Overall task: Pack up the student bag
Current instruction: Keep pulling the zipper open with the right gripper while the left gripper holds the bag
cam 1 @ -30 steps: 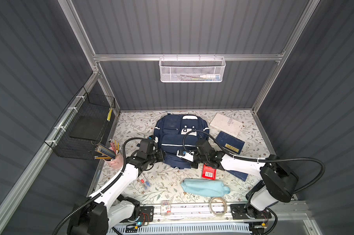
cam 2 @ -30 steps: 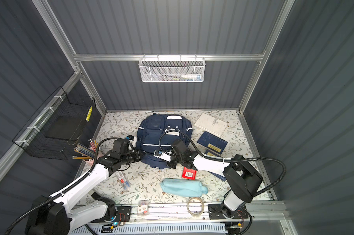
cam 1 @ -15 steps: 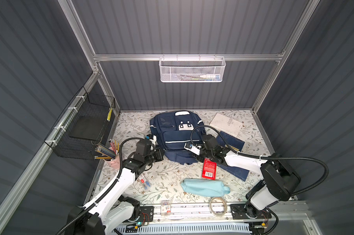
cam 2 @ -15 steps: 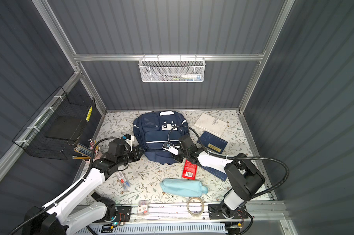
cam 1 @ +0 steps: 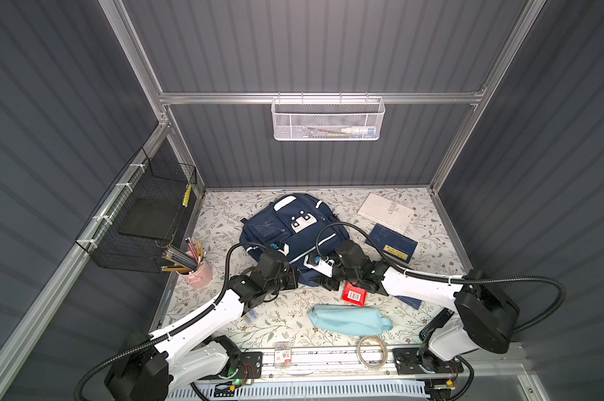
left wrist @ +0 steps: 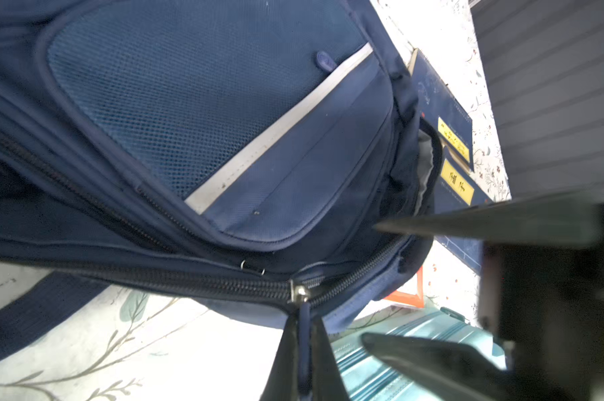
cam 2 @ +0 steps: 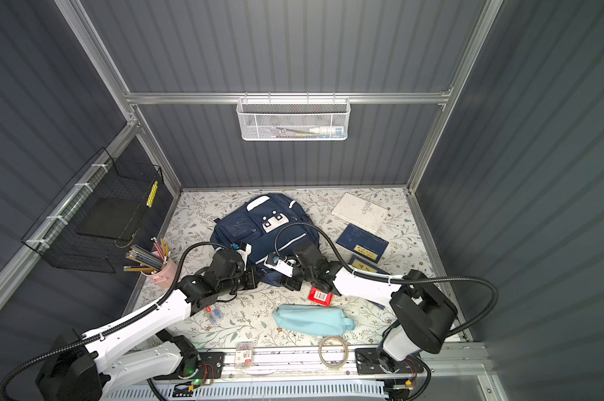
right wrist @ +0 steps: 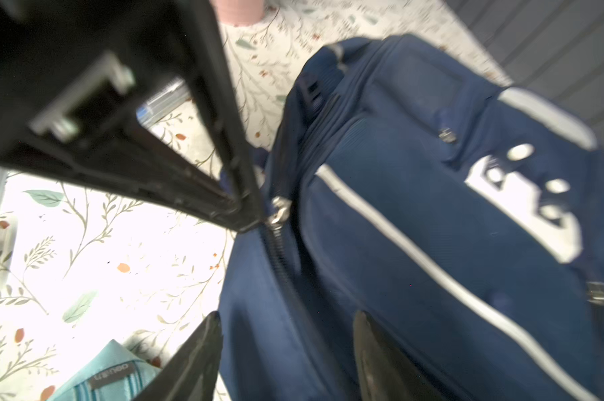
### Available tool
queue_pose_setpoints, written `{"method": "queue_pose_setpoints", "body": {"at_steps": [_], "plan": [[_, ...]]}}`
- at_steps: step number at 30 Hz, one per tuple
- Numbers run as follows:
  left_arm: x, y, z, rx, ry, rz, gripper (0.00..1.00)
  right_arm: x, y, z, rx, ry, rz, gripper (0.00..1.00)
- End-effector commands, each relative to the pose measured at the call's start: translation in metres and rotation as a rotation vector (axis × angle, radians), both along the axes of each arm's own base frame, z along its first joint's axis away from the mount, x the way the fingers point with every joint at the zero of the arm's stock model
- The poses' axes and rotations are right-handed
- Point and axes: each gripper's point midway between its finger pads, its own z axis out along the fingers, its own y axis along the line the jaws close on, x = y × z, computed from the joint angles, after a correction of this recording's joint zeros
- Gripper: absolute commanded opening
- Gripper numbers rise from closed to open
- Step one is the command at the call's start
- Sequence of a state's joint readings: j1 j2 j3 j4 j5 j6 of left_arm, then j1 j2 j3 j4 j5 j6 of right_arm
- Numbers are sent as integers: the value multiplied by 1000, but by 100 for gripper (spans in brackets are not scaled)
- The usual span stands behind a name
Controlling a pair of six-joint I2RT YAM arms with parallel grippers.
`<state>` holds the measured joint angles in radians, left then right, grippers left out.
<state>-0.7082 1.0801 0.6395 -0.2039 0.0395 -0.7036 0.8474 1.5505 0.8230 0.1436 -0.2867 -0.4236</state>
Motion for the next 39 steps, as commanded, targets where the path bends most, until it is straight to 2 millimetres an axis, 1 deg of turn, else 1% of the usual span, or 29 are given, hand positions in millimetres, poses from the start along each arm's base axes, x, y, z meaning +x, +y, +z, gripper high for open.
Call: {"method": "queue_pose_setpoints", "body": {"at_steps": [1,2,3,5,6,8,9,10,11,13,15,16,17,19,23,25,27,28,29,30,32,33,34,35,36,37,38,39], "plan": [[17,-15,41,-90,-104,2,0,3,11,-4,18,41,-5,60],[16,-16,41,-100,-99,-2,0,8,12,-6,8,33,-18,57],[14,-17,40,-112,-96,-5,0,14,13,-9,-8,24,-38,52],[12,-15,36,-112,-92,0,0,20,15,-10,-22,19,-52,40],[12,-12,32,-99,-88,8,0,21,18,-8,-13,21,-53,32],[11,-5,18,-59,-76,23,0,20,22,-4,11,24,-38,21],[11,-1,9,-31,-72,30,0,20,23,-2,17,13,-35,12],[12,8,-1,23,-65,50,0,20,22,-2,12,1,-32,5],[14,18,-9,72,-58,70,0,21,19,-3,0,-15,-33,0],[23,48,-25,128,-33,136,0,23,12,-3,-25,-57,-33,0],[33,77,-38,118,-3,206,0,23,5,-3,-31,-76,-26,0],[38,94,-43,125,8,246,0,22,2,-2,-29,-75,-18,0],[41,105,-46,131,13,269,0,21,1,0,-24,-76,-10,0],[49,122,-44,157,7,304,0,18,-3,1,-22,-78,4,0],[65,142,-35,189,-18,356,0,16,-9,-3,-32,-84,25,0],[77,160,-37,191,-20,410,0,14,-12,-4,-28,-73,46,0],[88,175,-40,152,-18,464,1,12,-13,-4,-25,-64,59,0],[94,178,-38,125,-26,471,3,10,-12,-4,-21,-51,78,0],[98,176,-35,112,-34,464,5,10,-12,-4,-25,-47,80,0],[102,169,-29,81,-48,435,5,10,-12,-4,-31,-41,82,0],[107,142,-11,-50,-103,349,9,9,-10,-4,-25,-23,88,0],[104,126,-5,-81,-110,301,10,9,-7,-3,-16,-13,89,0],[100,111,1,-78,-123,250,10,9,-5,-3,-12,-5,91,0],[94,102,4,-44,-135,222,10,10,-3,-3,-11,-4,90,0],[89,103,4,28,-143,221,10,12,-2,-4,-15,-4,85,0],[86,110,3,79,-140,243,15,14,-3,-4,-17,-6,79,0],[84,122,0,122,-132,285,22,14,-3,-5,-18,-9,78,0],[83,135,-3,167,-118,314,20,14,-4,-6,-17,-15,80,0]]}}
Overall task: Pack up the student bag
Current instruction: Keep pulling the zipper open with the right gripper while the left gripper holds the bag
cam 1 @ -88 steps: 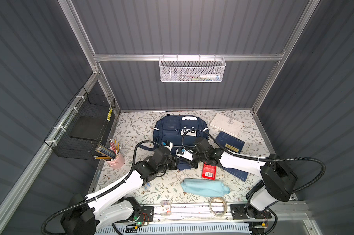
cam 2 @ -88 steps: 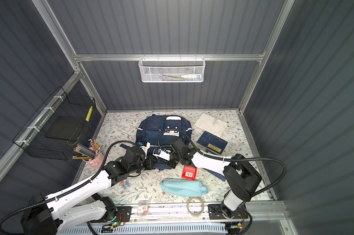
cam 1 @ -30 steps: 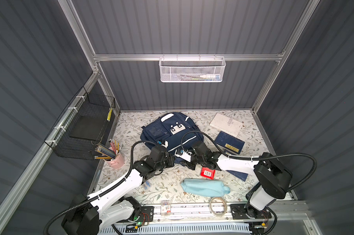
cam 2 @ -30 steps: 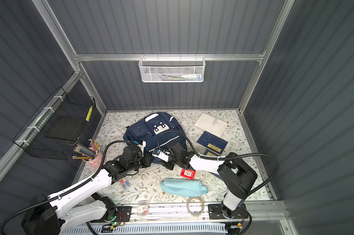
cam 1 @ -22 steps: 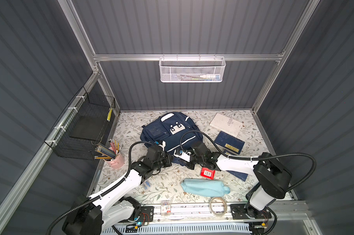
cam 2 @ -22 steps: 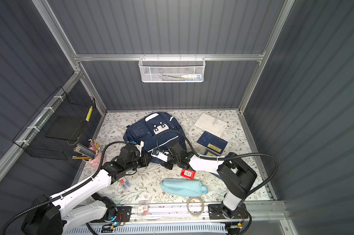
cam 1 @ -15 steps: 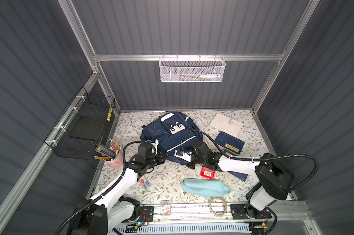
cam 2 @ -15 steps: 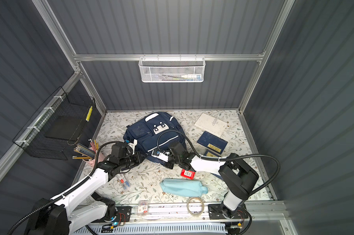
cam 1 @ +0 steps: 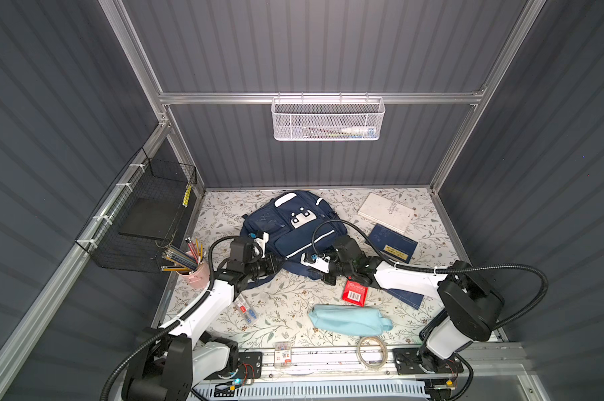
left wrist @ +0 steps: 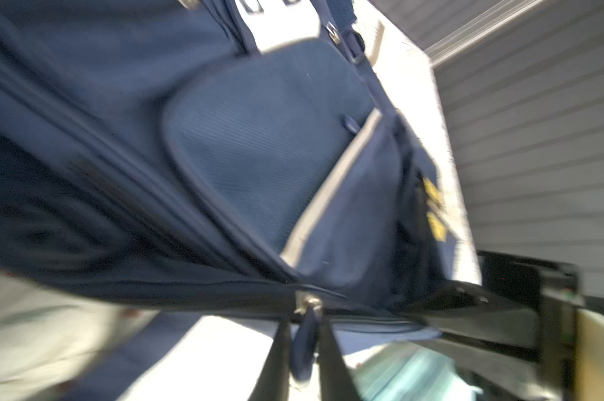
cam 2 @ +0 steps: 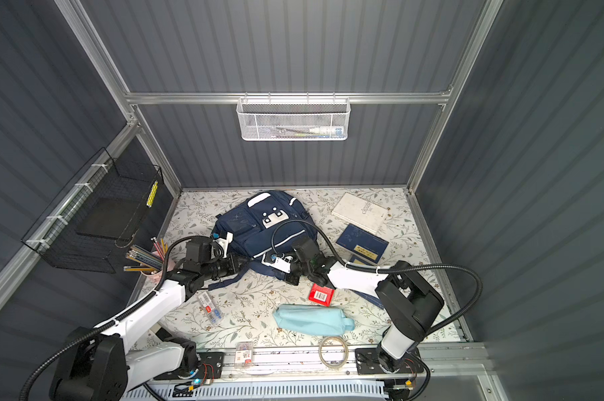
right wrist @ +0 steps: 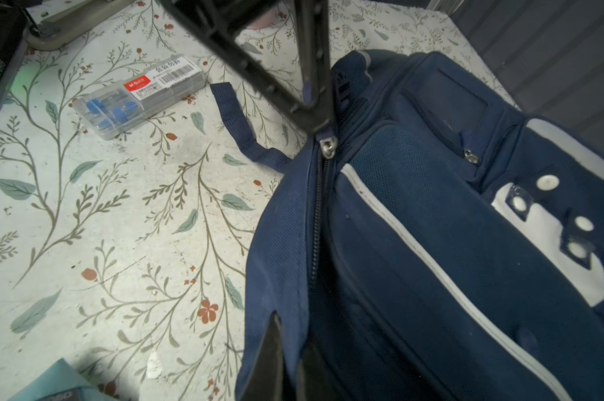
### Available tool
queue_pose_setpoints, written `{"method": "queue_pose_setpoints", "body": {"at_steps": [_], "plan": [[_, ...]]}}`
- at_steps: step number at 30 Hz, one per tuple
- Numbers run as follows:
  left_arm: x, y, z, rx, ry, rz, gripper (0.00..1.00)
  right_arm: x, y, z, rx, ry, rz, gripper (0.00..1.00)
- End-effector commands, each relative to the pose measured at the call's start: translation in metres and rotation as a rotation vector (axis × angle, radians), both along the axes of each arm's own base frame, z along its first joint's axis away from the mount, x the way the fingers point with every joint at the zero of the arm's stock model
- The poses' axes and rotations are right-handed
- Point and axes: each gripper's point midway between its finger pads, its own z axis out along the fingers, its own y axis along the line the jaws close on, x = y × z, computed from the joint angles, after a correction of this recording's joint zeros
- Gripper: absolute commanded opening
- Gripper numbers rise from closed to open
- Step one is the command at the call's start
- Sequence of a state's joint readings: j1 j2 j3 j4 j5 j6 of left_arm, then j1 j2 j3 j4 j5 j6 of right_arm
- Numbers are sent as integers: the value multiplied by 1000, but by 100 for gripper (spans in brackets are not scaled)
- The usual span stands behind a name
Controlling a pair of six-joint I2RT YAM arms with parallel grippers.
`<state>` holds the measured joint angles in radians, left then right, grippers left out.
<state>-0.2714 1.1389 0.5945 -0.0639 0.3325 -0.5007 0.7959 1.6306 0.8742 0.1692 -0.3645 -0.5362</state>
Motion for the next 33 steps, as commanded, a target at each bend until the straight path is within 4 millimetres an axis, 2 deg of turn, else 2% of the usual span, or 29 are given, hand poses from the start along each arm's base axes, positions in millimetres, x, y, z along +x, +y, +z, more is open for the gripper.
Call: {"method": "queue_pose_setpoints", "body": {"at_steps": [1,3,4,5,8,9,11,15,18,19,24,30,33], "plan": [[19,68,-2,249,-27,252,17,-4,-10,-2,-18,26,3,0],[17,69,-4,252,-14,238,15,-4,-11,-3,-25,25,2,0],[17,67,-4,240,-15,230,5,-4,-11,-3,-28,26,4,0],[17,65,-4,230,-21,226,0,-3,-11,-2,-30,26,2,0],[17,62,-8,210,-14,223,0,-3,-12,-1,-25,17,-2,0],[17,59,-6,194,-22,214,5,-3,-12,-1,-21,18,-2,0],[16,45,5,140,-65,174,24,-3,-11,0,-15,28,-1,0],[-5,13,24,30,-118,77,50,-2,-12,-3,-21,33,-13,0],[-25,2,18,38,-92,35,68,-1,-13,-5,-27,31,-21,0],[-31,-1,14,63,-79,25,69,-1,-13,-5,-26,33,-22,0],[-45,-17,0,231,-99,-20,69,0,-11,-6,-26,49,-31,0],[-49,-29,-8,379,-124,-63,63,-1,-14,-10,-39,63,-42,0],[-46,-26,-12,461,-122,-53,59,-2,-14,-12,-45,71,-44,0]]}}
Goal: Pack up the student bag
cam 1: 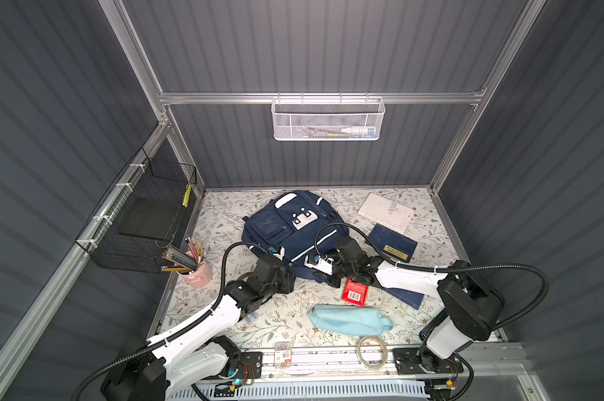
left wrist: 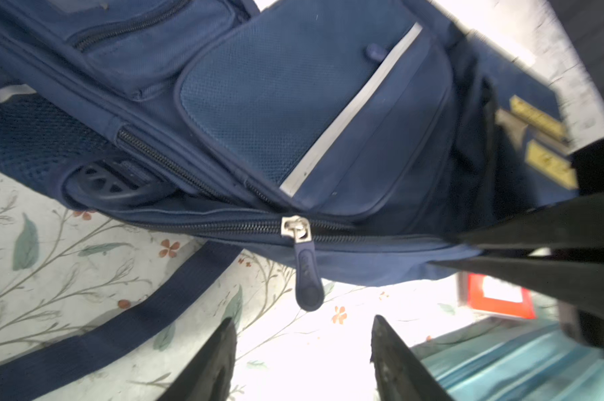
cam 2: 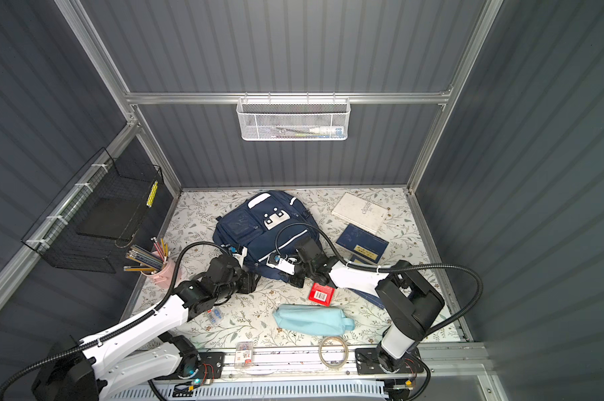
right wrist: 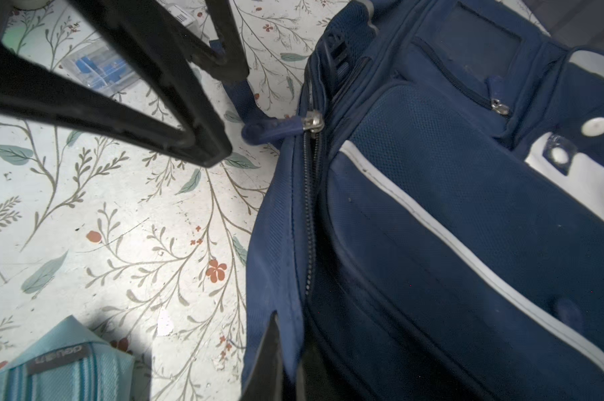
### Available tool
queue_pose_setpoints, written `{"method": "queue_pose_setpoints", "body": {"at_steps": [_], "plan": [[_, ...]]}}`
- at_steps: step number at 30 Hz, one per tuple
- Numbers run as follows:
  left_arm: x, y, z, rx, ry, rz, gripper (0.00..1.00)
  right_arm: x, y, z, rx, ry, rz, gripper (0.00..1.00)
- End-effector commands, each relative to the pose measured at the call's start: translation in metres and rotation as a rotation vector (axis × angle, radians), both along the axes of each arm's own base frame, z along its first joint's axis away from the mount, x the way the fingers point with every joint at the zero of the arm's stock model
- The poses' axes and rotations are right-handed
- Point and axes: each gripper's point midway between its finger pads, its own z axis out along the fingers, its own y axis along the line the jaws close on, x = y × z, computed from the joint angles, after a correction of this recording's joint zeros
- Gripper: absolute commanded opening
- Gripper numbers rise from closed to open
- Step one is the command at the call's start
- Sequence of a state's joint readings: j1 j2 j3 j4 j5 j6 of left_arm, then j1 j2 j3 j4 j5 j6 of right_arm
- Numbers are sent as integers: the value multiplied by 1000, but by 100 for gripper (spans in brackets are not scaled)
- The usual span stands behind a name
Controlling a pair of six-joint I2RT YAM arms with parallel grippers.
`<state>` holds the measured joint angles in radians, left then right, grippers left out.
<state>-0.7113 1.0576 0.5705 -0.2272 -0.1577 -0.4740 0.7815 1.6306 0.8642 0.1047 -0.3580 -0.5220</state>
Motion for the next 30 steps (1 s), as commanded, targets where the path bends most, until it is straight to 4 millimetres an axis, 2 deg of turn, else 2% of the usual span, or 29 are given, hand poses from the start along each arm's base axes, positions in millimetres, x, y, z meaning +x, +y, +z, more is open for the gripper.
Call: {"method": "queue_pose_setpoints", "body": {"at_steps": [1,8,10,16,18,20,24,26,30], "plan": [[11,7,9,112,-61,26,57,1,-1,3,9,12,-17,0],[20,-15,0,112,-59,-34,57,0,1,1,8,22,-17,0],[24,-17,2,110,-63,-33,52,1,1,0,8,23,-20,0],[27,-23,5,94,-72,-37,29,-1,2,-3,7,37,-21,0],[25,-22,1,102,-58,-40,4,-1,1,-6,1,40,-23,0],[25,-10,-5,140,-43,-1,0,-1,-1,-8,-6,39,-24,0],[34,34,-14,151,39,119,0,-3,-4,-9,-11,27,-24,0],[37,48,-13,131,50,151,0,-4,-5,-11,-14,23,-19,0],[46,71,-14,220,62,197,0,-5,-6,-11,-19,17,-12,0]]}}
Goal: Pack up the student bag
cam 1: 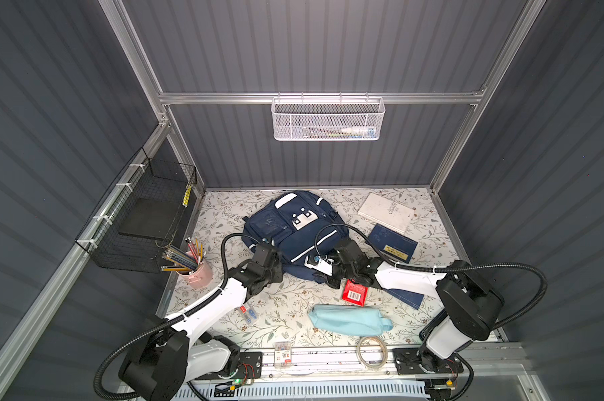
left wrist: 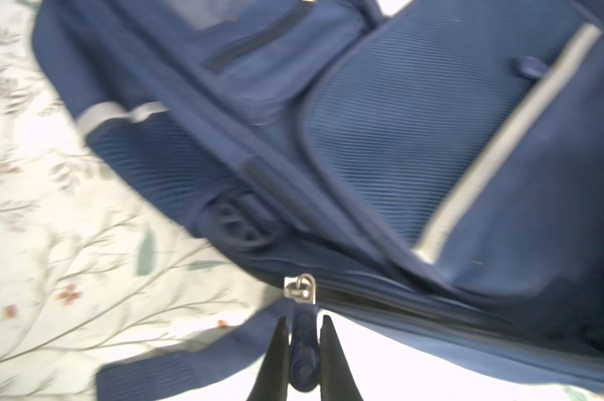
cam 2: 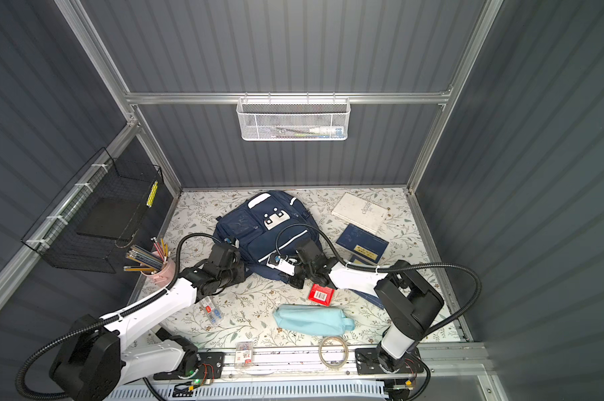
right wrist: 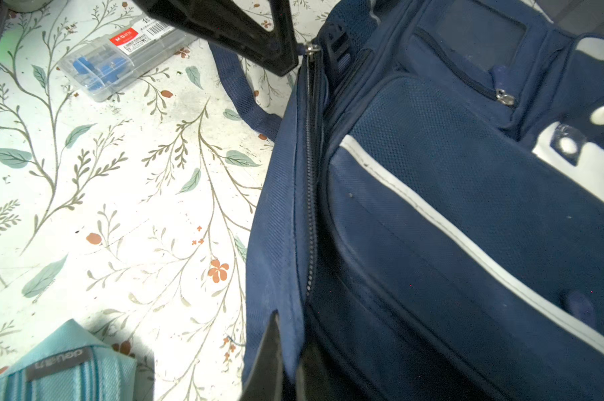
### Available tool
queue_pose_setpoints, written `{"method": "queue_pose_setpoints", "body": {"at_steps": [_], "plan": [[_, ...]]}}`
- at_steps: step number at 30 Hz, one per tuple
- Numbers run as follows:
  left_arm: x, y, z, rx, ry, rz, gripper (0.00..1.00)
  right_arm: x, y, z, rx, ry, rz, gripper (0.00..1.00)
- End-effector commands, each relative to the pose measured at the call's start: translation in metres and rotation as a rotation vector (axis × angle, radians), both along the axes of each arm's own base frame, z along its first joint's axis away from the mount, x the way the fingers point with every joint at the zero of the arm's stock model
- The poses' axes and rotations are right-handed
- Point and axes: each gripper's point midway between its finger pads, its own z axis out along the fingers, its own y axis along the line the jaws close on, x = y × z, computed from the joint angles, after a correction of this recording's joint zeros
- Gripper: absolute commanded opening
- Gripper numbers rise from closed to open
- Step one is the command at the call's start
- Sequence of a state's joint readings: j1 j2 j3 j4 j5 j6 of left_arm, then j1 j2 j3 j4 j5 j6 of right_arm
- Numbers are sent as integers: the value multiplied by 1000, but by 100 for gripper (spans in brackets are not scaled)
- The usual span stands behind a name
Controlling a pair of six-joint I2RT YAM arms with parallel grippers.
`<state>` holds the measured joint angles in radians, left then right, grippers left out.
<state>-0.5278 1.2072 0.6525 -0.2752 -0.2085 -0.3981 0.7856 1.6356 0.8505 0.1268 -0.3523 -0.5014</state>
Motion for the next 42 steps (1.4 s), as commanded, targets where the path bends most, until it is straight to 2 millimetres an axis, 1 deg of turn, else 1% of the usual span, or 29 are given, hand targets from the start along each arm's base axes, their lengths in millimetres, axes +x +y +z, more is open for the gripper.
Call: {"method": "queue_pose_setpoints", "body": {"at_steps": [1,3,6,8,9,11,13,15,17,18,19,20,22,24,25,27,28,30,31,32,33,35,36,37,38,39,40,42], "plan": [[7,27,-1,72,32,61,0,-4,-6,-6,-22,2,4,0],[17,42,-6,27,64,110,0,-5,-8,-5,-21,-5,10,0],[31,72,5,48,33,203,0,-7,-10,-2,-16,-15,20,0],[38,82,10,19,24,232,0,-6,-13,-1,-10,-20,18,0],[39,82,11,3,29,236,0,-6,-13,0,-10,-21,20,0],[42,76,10,-27,35,221,0,-4,-14,-1,-17,-27,17,0],[40,69,8,-66,40,203,0,-2,-13,-1,-23,-29,16,0],[37,65,8,-88,43,194,2,0,-10,3,-15,-31,14,0],[33,60,14,-119,25,177,8,2,-7,9,11,-34,11,0],[31,58,19,-126,15,169,14,2,-6,11,21,-32,7,3],[29,55,25,-124,5,159,22,2,-5,14,31,-29,2,12],[26,52,32,-120,-5,152,31,3,-4,17,41,-24,-5,24],[24,44,46,-124,-21,128,51,4,-4,26,64,-20,-29,39],[22,31,60,-122,-42,93,60,5,-7,37,98,-34,-63,50],[22,22,67,-121,-55,68,64,10,-12,42,106,-61,-105,54],[21,0,79,-142,-80,3,71,15,-21,56,144,-104,-177,62],[22,-14,85,-164,-98,-40,76,22,-29,66,170,-135,-248,65],[22,-49,97,-200,-145,-147,87,42,-55,83,227,-183,-457,76],[22,-69,101,-205,-170,-204,94,52,-73,91,268,-171,-566,81],[22,-90,104,-203,-184,-260,100,62,-94,96,303,-113,-671,85],[22,-107,105,-204,-179,-302,100,69,-112,98,333,-45,-751,86],[24,-148,104,-218,-160,-411,100,80,-155,96,407,127,-933,88],[26,-163,103,-215,-160,-447,100,80,-169,96,436,178,-985,88],[29,-176,100,-191,-160,-475,100,79,-183,92,451,218,-1032,89],[34,-184,93,-165,-144,-488,100,77,-195,87,454,230,-1076,90],[40,-191,89,-149,-130,-490,100,74,-205,89,462,223,-1108,90],[45,-198,86,-139,-118,-506,100,72,-218,83,452,233,-1173,91],[47,-224,88,-161,-133,-570,99,66,-242,67,429,307,-1290,92]]}}
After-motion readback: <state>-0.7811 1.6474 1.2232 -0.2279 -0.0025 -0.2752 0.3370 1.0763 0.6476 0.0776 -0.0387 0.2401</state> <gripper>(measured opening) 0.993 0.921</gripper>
